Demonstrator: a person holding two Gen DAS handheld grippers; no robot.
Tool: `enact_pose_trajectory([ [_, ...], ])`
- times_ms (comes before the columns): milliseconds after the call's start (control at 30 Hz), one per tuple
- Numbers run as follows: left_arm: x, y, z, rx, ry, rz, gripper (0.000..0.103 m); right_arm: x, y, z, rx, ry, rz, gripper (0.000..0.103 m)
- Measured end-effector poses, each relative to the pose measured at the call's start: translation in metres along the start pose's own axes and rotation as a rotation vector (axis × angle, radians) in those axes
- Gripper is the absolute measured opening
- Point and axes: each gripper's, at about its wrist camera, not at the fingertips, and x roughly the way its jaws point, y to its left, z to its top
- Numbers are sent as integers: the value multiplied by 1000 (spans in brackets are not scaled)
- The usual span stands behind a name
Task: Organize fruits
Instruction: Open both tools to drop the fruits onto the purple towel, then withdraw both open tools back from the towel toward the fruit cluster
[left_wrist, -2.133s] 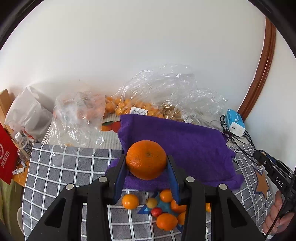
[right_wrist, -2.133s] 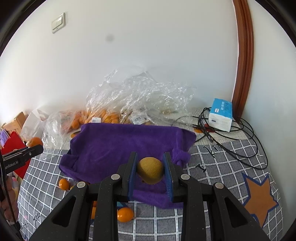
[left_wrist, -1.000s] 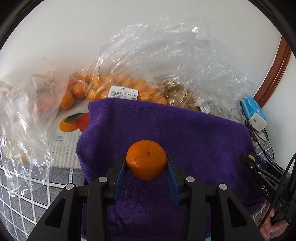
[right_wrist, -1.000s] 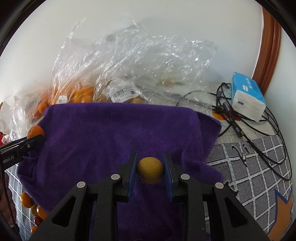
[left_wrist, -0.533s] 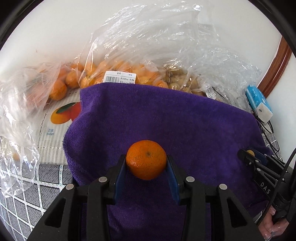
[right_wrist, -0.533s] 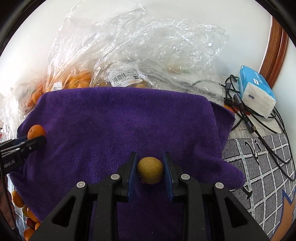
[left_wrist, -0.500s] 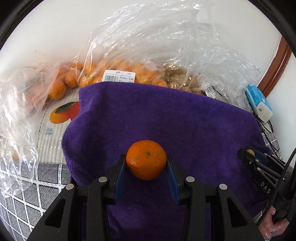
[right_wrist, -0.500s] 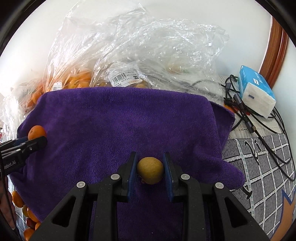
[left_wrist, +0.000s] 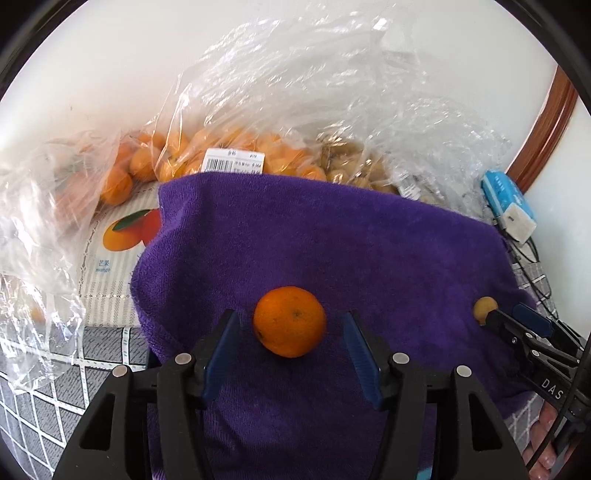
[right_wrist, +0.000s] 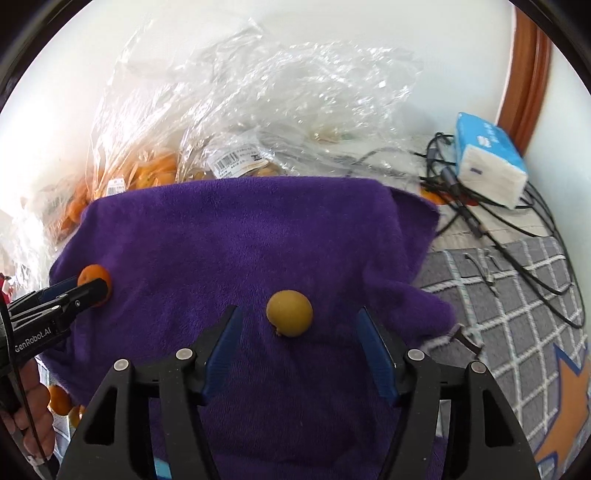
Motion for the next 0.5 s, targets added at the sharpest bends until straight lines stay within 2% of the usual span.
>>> enact_pose_trajectory([
  [167,-38,-5,2,11,-72,-7,58,-39,-2,-7,23,-69,-30,64],
  [300,-71,3,-12,-37,-100,-58,58,-71,-3,-13,5,-119,-35,64],
  [400,-94,5,-25,-34,-119,-38,57,-94,-4,-24,6,-160,-59,66],
  [500,-115,6,-38,-35,-130,-26,57,-112,-7,-40,24,-175,-12,69],
])
